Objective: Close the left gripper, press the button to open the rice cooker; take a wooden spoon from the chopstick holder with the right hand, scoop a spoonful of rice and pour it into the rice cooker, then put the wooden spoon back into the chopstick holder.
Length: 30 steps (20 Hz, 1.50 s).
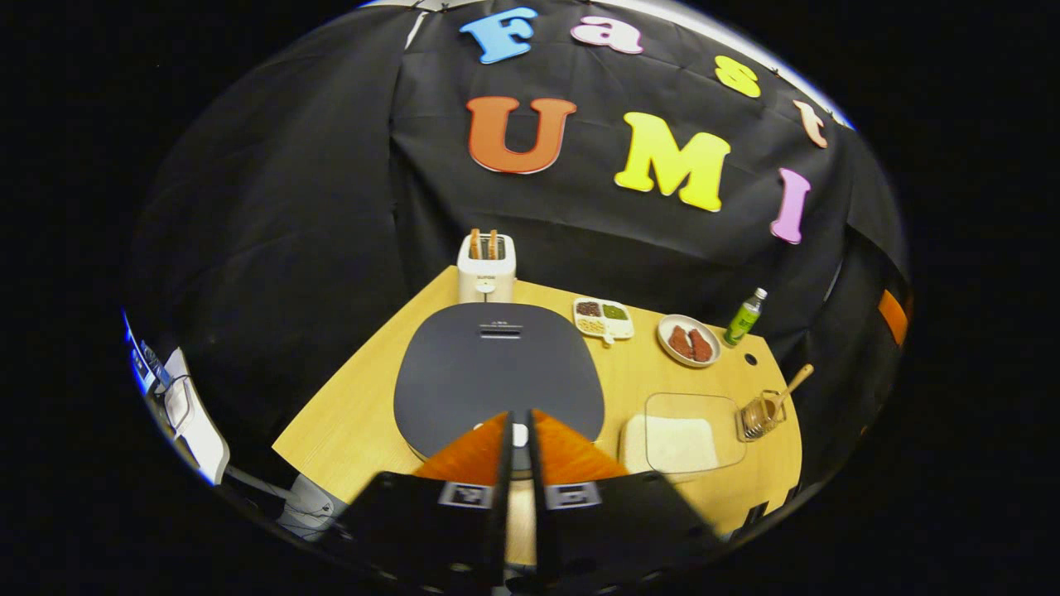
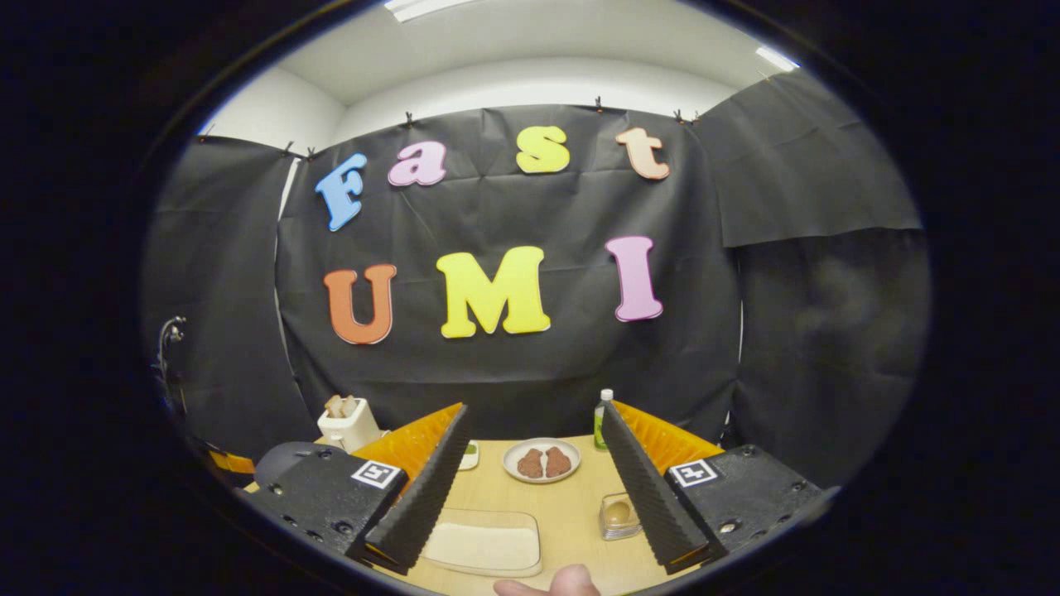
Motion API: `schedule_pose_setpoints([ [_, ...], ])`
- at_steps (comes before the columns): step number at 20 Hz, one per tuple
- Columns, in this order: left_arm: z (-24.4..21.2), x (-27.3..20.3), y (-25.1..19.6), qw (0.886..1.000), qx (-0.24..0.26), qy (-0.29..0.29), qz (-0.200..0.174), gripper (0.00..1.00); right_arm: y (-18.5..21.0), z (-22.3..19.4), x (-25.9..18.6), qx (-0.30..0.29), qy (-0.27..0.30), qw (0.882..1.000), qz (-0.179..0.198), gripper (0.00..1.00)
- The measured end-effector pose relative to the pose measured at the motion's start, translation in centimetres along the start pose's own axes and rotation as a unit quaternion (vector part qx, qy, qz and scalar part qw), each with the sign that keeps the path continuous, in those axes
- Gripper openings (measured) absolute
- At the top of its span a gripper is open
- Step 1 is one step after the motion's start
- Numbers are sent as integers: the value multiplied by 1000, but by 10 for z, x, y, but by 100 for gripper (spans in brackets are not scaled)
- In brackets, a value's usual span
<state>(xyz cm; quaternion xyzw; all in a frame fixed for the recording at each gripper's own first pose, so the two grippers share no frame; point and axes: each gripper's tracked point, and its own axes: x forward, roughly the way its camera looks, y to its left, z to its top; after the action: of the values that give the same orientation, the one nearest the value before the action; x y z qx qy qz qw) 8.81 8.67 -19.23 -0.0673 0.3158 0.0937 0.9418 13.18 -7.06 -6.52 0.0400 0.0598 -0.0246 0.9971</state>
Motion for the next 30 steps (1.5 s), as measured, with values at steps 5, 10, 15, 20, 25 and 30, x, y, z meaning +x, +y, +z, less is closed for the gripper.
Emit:
schedule_pose_setpoints([
  [5, -10, 25, 2, 999, -15, 41, -19, 0, -10, -12, 9, -3, 17, 1000, -11, 100],
  [10, -21, 48, 4, 997, -18, 73, -25, 0, -11, -15, 14, -8, 24, 1000, -9, 100],
  [15, -35, 51, 2, 993, -48, 100, -44, 0, -12, -14, 16, -7, 19, 1000, -14, 99],
  [20, -43, 53, 4, 990, -35, 124, -51, 1, 9, -24, 15, -6, 31, 999, 6, 100],
  [25, -37, 54, 2, 996, -25, 83, -35, 0, 29, -14, 11, -12, 16, 999, 33, 100],
  [30, -3, 32, -1, 998, -47, 13, -47, 0, 47, 9, 6, -28, 1, 998, 54, 99],
])
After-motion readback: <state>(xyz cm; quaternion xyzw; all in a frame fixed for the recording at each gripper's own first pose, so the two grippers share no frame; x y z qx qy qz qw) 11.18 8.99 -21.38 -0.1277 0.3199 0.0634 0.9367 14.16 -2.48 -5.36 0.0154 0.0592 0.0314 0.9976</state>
